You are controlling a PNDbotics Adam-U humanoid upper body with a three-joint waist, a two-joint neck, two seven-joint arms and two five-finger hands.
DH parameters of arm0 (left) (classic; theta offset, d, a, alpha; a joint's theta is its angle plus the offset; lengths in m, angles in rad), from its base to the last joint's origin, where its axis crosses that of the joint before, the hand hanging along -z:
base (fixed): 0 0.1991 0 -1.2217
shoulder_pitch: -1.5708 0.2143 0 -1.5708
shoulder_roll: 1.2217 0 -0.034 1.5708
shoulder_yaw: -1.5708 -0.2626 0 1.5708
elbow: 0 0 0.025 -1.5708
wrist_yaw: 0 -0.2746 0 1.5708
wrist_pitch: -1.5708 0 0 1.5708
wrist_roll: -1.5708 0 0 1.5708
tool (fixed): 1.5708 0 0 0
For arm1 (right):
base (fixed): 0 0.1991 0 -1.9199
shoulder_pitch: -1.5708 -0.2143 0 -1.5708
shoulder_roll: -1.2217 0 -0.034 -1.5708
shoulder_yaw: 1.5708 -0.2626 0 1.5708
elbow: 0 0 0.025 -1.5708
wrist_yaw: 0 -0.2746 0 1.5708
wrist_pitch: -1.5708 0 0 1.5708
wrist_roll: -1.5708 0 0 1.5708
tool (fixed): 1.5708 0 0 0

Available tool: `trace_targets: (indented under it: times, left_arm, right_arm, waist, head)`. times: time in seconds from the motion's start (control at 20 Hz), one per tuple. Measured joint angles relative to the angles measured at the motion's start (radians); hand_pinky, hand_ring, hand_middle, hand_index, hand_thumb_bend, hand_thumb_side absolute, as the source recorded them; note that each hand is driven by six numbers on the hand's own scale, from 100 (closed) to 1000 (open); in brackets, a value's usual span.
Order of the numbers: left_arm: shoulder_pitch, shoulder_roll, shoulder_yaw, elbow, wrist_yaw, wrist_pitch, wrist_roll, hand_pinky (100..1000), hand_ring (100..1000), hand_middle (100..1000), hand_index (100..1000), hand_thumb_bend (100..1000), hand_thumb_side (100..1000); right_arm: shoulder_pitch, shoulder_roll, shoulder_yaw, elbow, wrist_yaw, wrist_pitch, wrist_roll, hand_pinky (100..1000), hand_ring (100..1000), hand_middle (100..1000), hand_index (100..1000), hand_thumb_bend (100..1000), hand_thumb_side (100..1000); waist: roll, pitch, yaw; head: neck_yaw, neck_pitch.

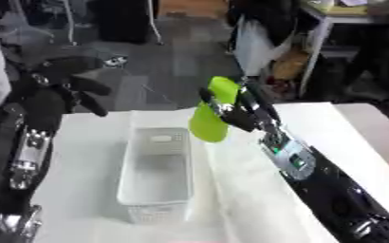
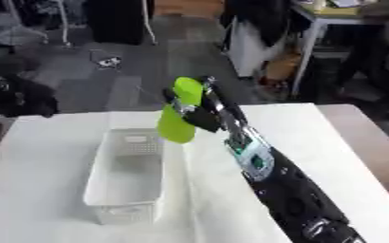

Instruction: Pick up objects on the table and place them in the box.

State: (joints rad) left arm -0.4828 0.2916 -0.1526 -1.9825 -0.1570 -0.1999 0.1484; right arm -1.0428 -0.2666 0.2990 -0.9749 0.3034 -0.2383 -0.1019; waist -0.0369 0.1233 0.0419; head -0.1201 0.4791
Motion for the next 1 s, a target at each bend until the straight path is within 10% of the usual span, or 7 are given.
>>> trace_targets:
  times: [1.0]
  left_arm:
    - [-0.091,-0.066,0.006,0.000,-0.123,0.053,0.075,486,606,754,823,220,924]
  right_arm:
    - [-0.032,0.020,0.009,-0.017,-0.025,-0.044,0.041,100,100,100,210,100,792]
  waist:
    - [-0.069,0.019,0.097]
  head:
    - [0.018,-0.004]
